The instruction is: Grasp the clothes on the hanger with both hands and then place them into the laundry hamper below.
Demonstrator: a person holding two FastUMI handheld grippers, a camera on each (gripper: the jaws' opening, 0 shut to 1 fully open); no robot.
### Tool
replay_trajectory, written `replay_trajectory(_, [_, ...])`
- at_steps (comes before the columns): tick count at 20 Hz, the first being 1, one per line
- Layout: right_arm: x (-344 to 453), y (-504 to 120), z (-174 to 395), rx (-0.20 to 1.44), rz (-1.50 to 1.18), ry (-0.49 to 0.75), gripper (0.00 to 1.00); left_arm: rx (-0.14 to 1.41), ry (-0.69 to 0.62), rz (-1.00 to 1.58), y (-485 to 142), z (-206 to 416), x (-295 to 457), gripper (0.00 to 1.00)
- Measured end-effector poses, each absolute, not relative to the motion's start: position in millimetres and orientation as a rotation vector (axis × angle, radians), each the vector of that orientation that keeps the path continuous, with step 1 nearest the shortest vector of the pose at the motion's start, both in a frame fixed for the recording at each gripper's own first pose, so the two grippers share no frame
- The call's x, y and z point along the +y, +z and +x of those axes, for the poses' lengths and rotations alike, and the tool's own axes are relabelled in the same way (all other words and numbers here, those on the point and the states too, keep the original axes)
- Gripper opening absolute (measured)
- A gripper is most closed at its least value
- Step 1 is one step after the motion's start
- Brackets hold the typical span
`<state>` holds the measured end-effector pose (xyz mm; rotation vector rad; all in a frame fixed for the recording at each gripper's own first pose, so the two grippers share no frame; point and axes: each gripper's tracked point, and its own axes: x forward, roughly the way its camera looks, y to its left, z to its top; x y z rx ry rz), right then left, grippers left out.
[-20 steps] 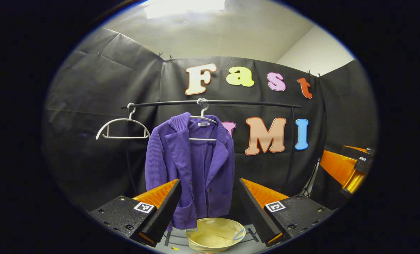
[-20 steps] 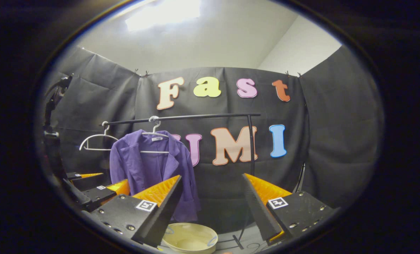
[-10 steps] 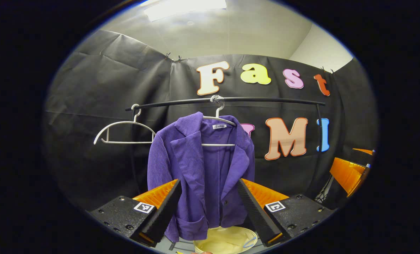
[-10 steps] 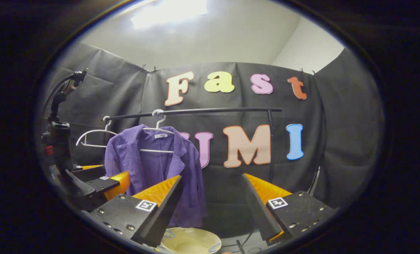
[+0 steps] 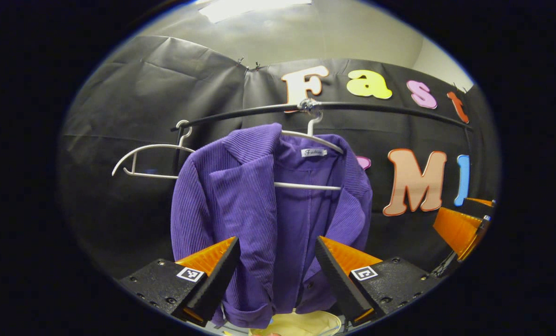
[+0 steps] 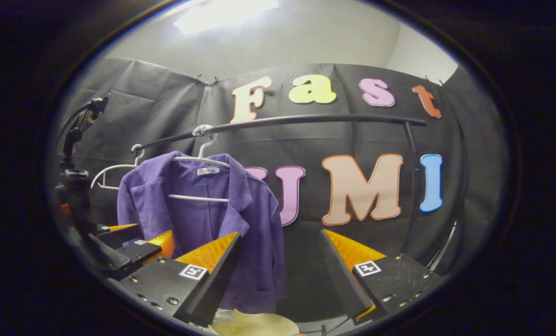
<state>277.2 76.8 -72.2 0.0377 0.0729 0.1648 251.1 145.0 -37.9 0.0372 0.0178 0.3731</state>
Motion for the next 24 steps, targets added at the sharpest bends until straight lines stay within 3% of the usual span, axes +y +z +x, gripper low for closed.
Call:
replay_trajectory(9, [125.4, -105.8, 344.6, 0.105, 0.082, 0.353, 0.99, 0.051, 0.641, 0.164, -51.3, 273.6, 212.4, 0.98])
replay_trajectory(16, [153.8, -123.5, 354.3, 0.127, 0.126, 0.451, 0.99, 0.046, 0.734, 0.224, -47.1, 260.8, 226.7, 0.98])
replay_trajectory(17, [155.6, -125.7, 355.8, 0.133, 0.126, 0.455, 0.94, 0.048, 0.742, 0.229, -45.5, 261.7, 227.3, 0.98])
replay_trajectory(18, [158.7, -126.5, 357.6, 0.139, 0.13, 0.462, 0.99, 0.05, 0.748, 0.233, -42.7, 261.6, 228.7, 0.84])
replay_trajectory(21, [170.9, -124.7, 363.2, 0.136, 0.139, 0.476, 0.95, 0.059, 0.735, 0.258, -35.8, 261.2, 232.7, 0.44])
replay_trajectory(24, [182.5, -119.7, 367.7, 0.124, 0.149, 0.479, 0.99, 0.077, 0.708, 0.272, -31.3, 257.8, 228.7, 0.04])
